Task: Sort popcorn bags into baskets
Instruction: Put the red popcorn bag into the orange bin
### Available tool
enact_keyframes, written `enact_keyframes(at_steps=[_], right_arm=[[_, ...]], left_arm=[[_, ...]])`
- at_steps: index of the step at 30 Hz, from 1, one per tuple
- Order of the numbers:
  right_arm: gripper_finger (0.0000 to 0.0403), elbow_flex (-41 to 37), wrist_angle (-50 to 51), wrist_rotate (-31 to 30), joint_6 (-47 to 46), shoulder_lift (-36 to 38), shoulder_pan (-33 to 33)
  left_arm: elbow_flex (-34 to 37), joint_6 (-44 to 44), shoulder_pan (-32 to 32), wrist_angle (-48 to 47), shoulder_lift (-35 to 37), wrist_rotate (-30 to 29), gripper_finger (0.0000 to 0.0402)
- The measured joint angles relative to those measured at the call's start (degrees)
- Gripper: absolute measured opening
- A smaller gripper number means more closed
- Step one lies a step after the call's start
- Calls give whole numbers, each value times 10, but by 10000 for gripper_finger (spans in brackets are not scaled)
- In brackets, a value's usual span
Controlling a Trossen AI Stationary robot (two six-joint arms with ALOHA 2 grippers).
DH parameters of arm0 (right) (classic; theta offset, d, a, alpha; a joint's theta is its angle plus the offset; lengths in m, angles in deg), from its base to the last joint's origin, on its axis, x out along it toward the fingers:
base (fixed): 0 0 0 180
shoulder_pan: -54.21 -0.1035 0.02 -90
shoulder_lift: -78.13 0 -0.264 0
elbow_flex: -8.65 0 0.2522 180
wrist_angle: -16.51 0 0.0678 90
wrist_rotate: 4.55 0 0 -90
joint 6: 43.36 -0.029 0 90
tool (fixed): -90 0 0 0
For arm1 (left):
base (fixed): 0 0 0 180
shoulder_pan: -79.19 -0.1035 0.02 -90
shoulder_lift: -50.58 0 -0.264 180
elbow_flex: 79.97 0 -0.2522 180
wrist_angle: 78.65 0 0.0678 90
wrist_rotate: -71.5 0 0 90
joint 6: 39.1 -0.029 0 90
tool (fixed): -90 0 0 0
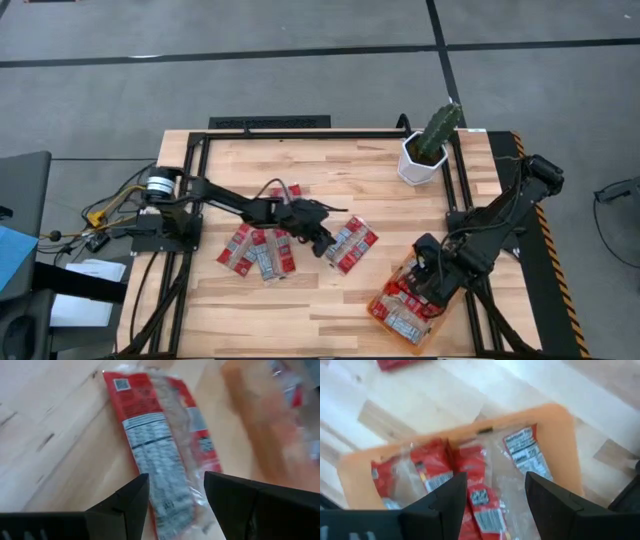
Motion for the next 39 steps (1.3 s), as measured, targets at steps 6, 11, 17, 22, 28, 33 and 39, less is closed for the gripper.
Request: enact_keyframes(at_steps=[6, 11, 17, 22, 28, 33, 39], right_arm=[[224, 0, -31, -47, -1, 0, 14], [225, 0, -40, -71, 3, -2, 28], [219, 0, -40, -105, 9, -2, 58], [209, 0, -40, -120, 10, -2, 97], [197, 0, -47, -125, 44, -2, 146], [190, 0, -69, -150, 52, -2, 176], [208, 0, -71, -155, 57, -2, 205]], left_arm=[[-39, -5, -7, -1, -63, 31, 179], [-59, -5, -8, 0, -103, 81, 179], [-74, -11, -7, -22, -128, 101, 159], [-73, -32, -9, -38, -126, 91, 88], [-72, -26, -12, -42, -127, 90, 7], [-72, -15, -15, -43, -120, 93, 1], [-68, -21, -37, -84, -88, 99, 0]])
